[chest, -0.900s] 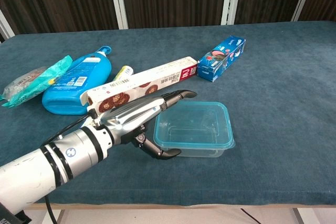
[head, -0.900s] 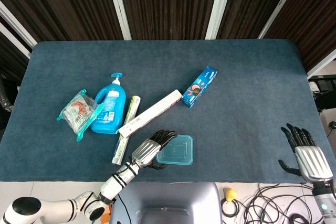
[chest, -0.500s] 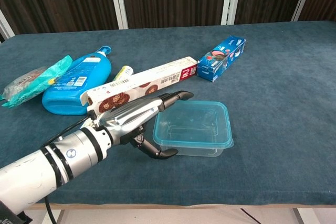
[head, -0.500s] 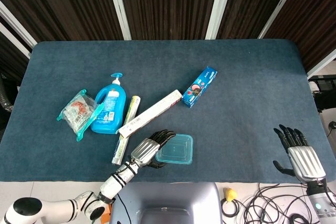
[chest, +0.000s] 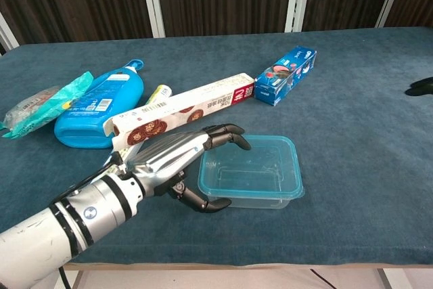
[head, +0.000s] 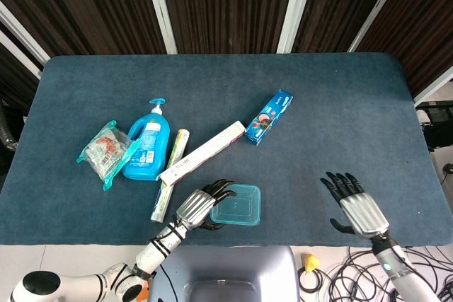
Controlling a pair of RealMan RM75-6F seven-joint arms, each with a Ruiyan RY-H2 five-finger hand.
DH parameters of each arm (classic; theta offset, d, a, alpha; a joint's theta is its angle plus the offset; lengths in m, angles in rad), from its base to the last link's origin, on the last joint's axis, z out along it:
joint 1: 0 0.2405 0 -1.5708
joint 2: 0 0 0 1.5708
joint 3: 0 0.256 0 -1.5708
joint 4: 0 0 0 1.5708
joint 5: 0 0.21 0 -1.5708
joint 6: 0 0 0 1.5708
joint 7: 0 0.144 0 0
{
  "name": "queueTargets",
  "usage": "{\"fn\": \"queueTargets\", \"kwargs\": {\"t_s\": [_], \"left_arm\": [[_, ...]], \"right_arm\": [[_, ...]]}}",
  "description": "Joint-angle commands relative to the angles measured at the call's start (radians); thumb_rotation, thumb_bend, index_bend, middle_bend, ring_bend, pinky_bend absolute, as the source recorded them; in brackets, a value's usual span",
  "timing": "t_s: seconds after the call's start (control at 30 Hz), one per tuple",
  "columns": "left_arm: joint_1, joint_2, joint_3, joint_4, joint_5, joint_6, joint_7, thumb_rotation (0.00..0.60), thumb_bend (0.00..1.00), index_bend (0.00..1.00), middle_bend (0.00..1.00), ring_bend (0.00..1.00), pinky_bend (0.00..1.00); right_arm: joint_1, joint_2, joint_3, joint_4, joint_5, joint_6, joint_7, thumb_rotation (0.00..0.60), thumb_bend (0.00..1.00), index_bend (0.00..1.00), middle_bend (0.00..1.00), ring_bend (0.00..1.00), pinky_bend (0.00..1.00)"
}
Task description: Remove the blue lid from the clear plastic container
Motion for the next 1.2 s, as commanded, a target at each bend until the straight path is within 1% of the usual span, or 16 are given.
{"fn": "queueTargets", "kwargs": {"t_s": [0.03,0.1,0.3,0.4,0.5,0.6,0.77,1.2], "left_arm": [[0.001,-0.003,0.0,0.003,0.002,0.002,-0.001,0.6,0.26,0.36,0.34,0.27,0.38],[0.003,-0.006,-0.003,0.004,0.0,0.003,-0.006,0.6,0.26,0.36,0.34,0.27,0.38],[0.004,-0.007,-0.01,0.005,-0.005,0.001,-0.006,0.6,0.27,0.36,0.34,0.27,0.38],[0.004,-0.006,-0.015,0.003,-0.008,0.001,-0.006,0.6,0.26,0.36,0.34,0.27,0.38],[0.004,-0.004,-0.018,0.0,-0.008,0.002,-0.005,0.6,0.26,0.36,0.34,0.27,0.38],[0.005,-0.004,-0.018,-0.002,-0.01,0.0,-0.003,0.6,0.26,0.36,0.34,0.27,0.38],[0.005,-0.004,-0.018,-0.004,-0.011,-0.004,0.0,0.6,0.26,0.36,0.34,0.27,0.38],[0.006,-0.001,-0.018,-0.011,-0.012,-0.008,-0.004,0.6,0.26,0.36,0.35,0.27,0.37]], "right_arm": [[0.066,-0.084,0.015,0.041,-0.066,-0.034,0.005,0.6,0.2,0.05,0.0,0.0,0.0],[0.099,-0.136,0.018,0.082,-0.109,-0.034,0.033,0.6,0.2,0.15,0.0,0.0,0.0],[0.174,-0.287,0.015,0.212,-0.208,-0.004,0.131,0.6,0.2,0.36,0.0,0.0,0.0],[0.197,-0.342,0.003,0.26,-0.242,0.024,0.198,0.6,0.2,0.42,0.03,0.0,0.0],[0.217,-0.382,-0.008,0.299,-0.262,0.037,0.235,0.6,0.2,0.48,0.06,0.0,0.0],[0.228,-0.409,-0.021,0.322,-0.265,0.036,0.243,0.6,0.2,0.49,0.07,0.0,0.0],[0.23,-0.439,-0.037,0.339,-0.264,0.05,0.236,0.6,0.2,0.49,0.07,0.0,0.0],[0.229,-0.471,-0.044,0.383,-0.228,0.072,0.199,0.6,0.2,0.5,0.08,0.0,0.0]]}}
